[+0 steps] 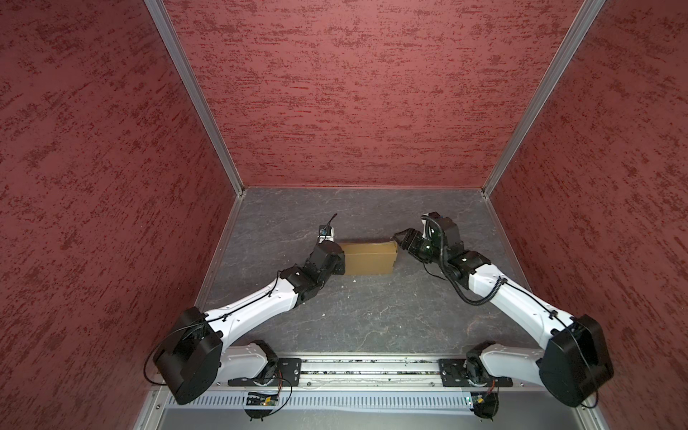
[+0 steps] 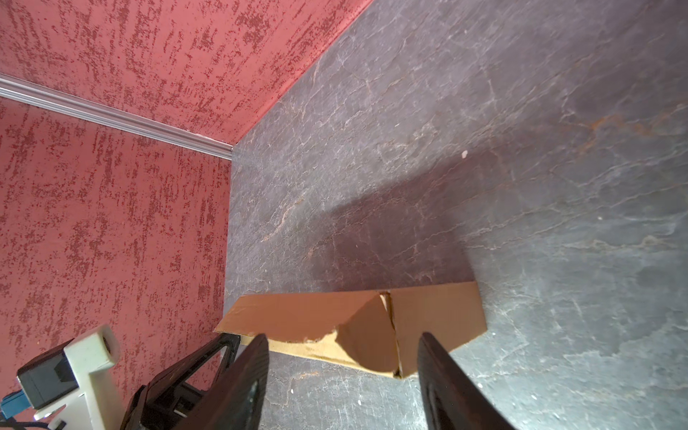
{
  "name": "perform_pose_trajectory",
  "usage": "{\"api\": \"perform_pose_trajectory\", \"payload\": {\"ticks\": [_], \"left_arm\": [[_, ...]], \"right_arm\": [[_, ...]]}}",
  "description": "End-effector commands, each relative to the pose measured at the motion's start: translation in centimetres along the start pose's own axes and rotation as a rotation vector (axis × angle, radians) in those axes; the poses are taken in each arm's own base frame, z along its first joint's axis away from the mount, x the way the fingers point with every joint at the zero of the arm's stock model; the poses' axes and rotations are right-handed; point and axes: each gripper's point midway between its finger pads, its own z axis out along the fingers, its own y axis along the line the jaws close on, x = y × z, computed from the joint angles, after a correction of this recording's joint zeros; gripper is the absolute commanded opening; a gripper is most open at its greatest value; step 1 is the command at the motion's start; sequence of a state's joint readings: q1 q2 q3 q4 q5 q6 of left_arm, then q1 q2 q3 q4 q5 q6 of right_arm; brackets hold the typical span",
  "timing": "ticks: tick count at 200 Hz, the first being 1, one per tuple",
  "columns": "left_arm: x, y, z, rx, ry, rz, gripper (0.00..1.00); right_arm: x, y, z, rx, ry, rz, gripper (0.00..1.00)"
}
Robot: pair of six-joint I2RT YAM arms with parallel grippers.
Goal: Fold the paper box
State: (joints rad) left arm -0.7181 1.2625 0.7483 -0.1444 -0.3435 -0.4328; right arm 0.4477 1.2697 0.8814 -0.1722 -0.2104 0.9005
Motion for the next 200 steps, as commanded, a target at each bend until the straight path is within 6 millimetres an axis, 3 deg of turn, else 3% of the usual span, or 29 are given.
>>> {"api": "perform_pose_trajectory", "payload": {"ticks": [1,48,169,200], "left_arm": [[4.3,1.2,0.8,-0.043,0.150,0.061,0.00],[4.4,1.1,0.9,-0.042,0.156,0.064,0.00],[5.0,0.8,1.1,-0.034,0.164,0.065,0.00],[5.0,0.7,1.1,-0.032,0.164,0.063,0.00]], "right_arm": [[0.0,0.9,0.5,-0.051,0.007,0.027,0.63],[1.0,0.7,1.6,-0.066,0.044,0.035,0.61],[1.8,0.9,2.3,-0.067,0.060,0.035,0.56],[1.7,0.1,2.2,-0.028,0.048,0.030,0.55]]}}
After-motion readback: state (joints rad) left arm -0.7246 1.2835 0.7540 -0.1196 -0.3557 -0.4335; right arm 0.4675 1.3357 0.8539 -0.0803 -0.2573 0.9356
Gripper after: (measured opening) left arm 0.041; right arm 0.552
